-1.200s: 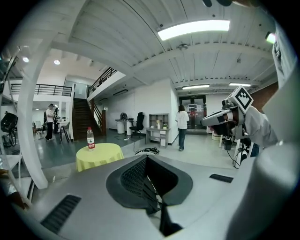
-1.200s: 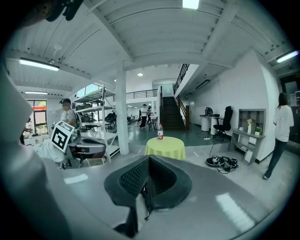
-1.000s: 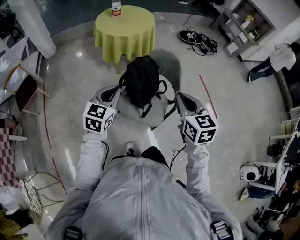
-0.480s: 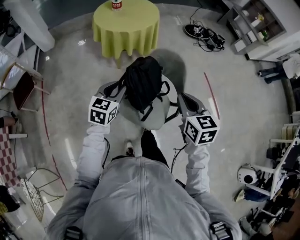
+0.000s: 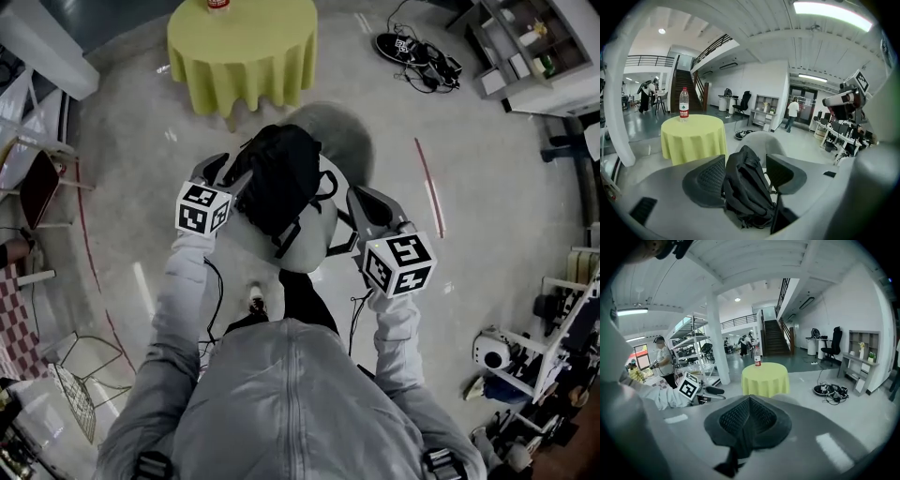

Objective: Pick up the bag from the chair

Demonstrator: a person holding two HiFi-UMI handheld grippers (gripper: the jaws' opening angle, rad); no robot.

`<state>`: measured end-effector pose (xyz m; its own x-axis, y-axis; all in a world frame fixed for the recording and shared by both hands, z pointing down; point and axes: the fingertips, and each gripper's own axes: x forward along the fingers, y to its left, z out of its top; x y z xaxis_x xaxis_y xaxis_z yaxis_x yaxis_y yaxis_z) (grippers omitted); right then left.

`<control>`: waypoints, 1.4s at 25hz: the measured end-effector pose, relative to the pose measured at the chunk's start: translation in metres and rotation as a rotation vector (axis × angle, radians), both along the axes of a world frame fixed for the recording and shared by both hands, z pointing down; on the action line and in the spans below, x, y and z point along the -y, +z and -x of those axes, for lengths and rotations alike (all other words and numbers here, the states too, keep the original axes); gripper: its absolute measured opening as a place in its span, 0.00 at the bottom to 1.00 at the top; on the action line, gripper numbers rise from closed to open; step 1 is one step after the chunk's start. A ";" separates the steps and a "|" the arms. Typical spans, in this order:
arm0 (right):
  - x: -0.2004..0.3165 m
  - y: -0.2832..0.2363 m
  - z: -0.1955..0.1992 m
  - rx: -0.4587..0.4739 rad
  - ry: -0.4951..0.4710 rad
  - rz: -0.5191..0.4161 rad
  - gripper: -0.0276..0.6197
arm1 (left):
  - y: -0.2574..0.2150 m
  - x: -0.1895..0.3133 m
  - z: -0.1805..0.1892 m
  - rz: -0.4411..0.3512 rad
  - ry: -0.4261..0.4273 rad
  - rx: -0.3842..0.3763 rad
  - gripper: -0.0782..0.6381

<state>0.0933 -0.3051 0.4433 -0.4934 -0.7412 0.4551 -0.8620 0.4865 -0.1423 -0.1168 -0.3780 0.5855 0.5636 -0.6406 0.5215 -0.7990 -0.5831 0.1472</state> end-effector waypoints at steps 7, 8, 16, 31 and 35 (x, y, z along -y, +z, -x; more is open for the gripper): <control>0.030 0.028 -0.018 0.003 0.003 0.070 0.06 | 0.069 0.040 -0.007 0.076 0.007 0.042 0.52; 0.032 0.031 -0.020 0.002 0.002 0.078 0.06 | 0.078 0.044 -0.007 0.086 0.005 0.054 0.52; 0.037 0.057 -0.034 0.003 0.025 0.132 0.06 | 0.117 0.066 -0.007 0.100 -0.055 0.039 0.51; 0.032 0.068 -0.062 0.015 0.093 0.154 0.06 | 0.123 0.063 -0.039 0.088 0.020 -0.023 0.17; 0.023 0.063 -0.071 0.023 0.120 0.143 0.06 | 0.106 0.052 -0.050 0.061 0.004 -0.060 0.12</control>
